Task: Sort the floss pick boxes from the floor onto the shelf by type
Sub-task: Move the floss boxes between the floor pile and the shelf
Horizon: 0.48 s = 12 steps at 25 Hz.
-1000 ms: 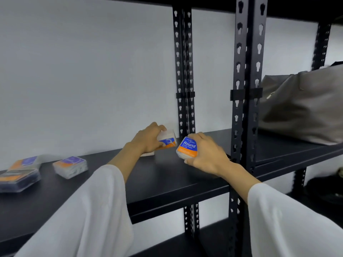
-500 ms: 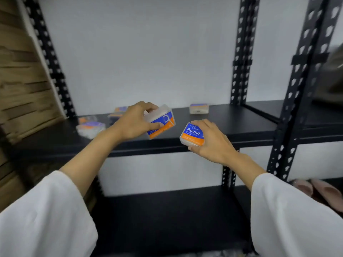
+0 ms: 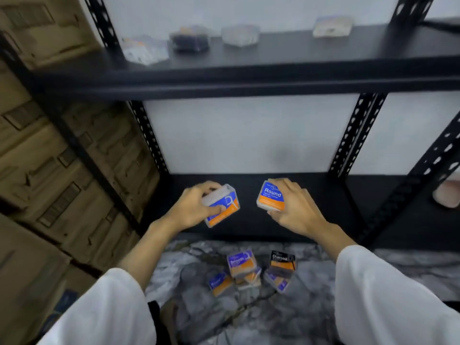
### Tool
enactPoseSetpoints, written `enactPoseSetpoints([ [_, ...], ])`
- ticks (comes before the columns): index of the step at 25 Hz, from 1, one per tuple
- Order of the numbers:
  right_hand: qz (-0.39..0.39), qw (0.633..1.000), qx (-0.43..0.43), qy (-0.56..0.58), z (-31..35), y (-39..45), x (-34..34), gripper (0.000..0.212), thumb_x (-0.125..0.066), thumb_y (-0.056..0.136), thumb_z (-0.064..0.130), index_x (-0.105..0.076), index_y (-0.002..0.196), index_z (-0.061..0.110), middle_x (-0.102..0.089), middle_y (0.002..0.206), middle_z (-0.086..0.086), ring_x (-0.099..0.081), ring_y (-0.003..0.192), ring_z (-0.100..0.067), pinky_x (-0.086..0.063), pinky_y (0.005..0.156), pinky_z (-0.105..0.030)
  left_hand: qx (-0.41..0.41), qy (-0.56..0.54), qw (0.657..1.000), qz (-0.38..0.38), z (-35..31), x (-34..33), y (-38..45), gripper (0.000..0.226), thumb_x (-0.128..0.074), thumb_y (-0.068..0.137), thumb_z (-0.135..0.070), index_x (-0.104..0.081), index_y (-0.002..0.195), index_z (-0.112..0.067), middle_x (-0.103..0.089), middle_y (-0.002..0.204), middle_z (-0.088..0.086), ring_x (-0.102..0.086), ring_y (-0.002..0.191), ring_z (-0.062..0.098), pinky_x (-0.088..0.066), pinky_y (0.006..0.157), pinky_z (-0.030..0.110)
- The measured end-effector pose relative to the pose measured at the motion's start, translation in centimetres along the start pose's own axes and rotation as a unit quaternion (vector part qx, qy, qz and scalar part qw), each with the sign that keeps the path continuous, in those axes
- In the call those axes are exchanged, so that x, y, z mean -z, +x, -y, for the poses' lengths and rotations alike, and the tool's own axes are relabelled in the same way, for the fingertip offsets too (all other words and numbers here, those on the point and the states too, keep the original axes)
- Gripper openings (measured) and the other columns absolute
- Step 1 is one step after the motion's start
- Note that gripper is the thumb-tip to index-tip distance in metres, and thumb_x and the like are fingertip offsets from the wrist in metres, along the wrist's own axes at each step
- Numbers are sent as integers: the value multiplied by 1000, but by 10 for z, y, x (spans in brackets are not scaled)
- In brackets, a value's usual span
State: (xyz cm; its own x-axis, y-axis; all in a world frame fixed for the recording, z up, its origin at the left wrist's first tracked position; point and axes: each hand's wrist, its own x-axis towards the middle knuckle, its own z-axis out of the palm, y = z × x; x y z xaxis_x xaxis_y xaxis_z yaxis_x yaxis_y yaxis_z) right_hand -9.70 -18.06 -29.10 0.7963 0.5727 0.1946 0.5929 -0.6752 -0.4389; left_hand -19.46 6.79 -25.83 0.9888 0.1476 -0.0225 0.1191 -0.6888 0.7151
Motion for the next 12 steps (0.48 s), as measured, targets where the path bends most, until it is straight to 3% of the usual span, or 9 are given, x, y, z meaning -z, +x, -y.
enactPoseSetpoints([
  [7, 156, 980, -126, -11, -90, -46, -112, 71, -68, 79, 29, -32, 140, 25, -43, 137, 6, -45, 117, -21, -38, 96, -37, 95, -89, 985, 118, 114, -140, 5, 36, -75, 78, -27, -58, 104, -45, -70, 96, -9, -65, 88, 5, -54, 78, 28],
  [12, 210, 964, -165, -4, -121, -54, -160, 68, -70, 79, 34, -36, 137, 24, -48, 130, 4, -46, 116, -21, -39, 98, -37, 105, -108, 981, 123, 142, -187, 21, 33, -71, 82, -24, -60, 111, -34, -66, 102, -14, -60, 95, -2, -45, 83, 14],
])
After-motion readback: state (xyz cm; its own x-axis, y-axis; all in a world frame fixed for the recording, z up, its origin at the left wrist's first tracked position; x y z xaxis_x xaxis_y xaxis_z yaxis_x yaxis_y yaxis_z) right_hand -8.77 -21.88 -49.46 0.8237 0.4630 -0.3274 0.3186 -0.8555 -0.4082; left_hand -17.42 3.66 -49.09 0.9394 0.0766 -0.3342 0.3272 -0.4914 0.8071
